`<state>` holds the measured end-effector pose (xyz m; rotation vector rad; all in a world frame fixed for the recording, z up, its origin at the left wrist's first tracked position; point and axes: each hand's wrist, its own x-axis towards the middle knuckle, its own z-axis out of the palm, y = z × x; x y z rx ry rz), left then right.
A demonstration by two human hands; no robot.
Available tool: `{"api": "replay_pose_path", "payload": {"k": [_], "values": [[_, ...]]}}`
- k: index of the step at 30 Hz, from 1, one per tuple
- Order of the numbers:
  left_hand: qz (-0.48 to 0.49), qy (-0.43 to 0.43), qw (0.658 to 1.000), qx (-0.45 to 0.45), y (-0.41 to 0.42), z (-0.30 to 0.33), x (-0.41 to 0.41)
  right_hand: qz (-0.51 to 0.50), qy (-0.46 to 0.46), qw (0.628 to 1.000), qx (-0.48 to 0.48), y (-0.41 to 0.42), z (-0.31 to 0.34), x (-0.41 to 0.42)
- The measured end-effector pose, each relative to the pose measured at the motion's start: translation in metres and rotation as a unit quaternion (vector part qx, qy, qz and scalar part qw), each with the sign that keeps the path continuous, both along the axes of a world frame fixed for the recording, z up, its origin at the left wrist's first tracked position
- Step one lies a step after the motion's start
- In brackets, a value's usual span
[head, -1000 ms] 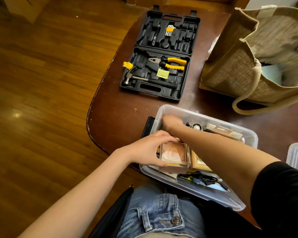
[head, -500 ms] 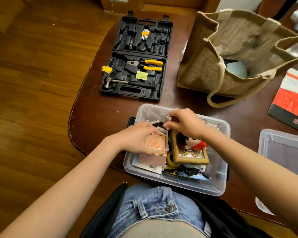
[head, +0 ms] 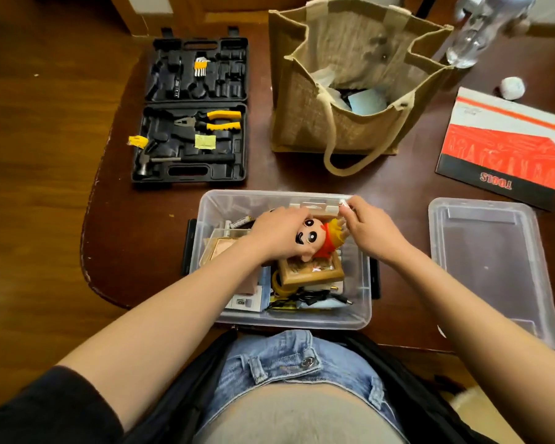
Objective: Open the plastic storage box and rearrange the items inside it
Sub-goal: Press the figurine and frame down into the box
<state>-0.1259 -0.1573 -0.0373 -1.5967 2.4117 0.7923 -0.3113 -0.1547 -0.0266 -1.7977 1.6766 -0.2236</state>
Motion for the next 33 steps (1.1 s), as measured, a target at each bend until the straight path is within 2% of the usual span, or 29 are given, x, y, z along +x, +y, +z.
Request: {"api": "replay_pose_path", "payload": {"k": [4,8,10,13,16,21,23,26,28,30,33], "values": [[-0.049,-0.07,0.996,0.04,0.006,-0.011,-0.009,-0.005,-0.01,1.0,0.021,0.001,-0.003,-0.006],[-0.006,-0.027,0.991,0.131,0.009,-0.012,-0.016,0.001,-0.027,1.0,-0.002,-0.001,0.003,-0.009],[-0.026,-0.044,0.984,0.173,0.006,-0.007,-0.013,0.023,-0.01,0.999,-0.025,-0.004,0.005,-0.009],[-0.07,-0.106,0.97,0.205,0.001,0.003,-0.002,0.088,0.052,0.995,-0.021,-0.01,0.009,-0.007],[-0.091,-0.156,0.956,0.231,0.0,0.008,0.008,0.163,0.134,0.977,0.03,-0.015,0.009,0.002],[-0.092,-0.162,0.952,0.242,0.004,0.006,0.008,0.249,0.277,0.923,0.095,-0.006,0.002,0.029],[-0.09,-0.151,0.956,0.235,0.004,0.003,0.009,0.249,0.275,0.919,0.135,-0.01,-0.007,0.035],[-0.096,-0.126,0.966,0.204,0.007,0.003,0.015,0.226,0.218,0.929,0.198,-0.019,-0.016,0.039],[-0.078,-0.084,0.966,0.233,0.007,0.005,0.019,0.19,0.174,0.945,0.202,-0.022,-0.021,0.038],[-0.028,-0.013,0.955,0.296,0.007,0.011,0.018,0.158,0.145,0.956,0.199,-0.022,-0.022,0.037],[0.1,0.159,0.921,0.342,0.005,0.014,0.01,0.146,0.14,0.96,0.195,-0.023,-0.018,0.037]]}}
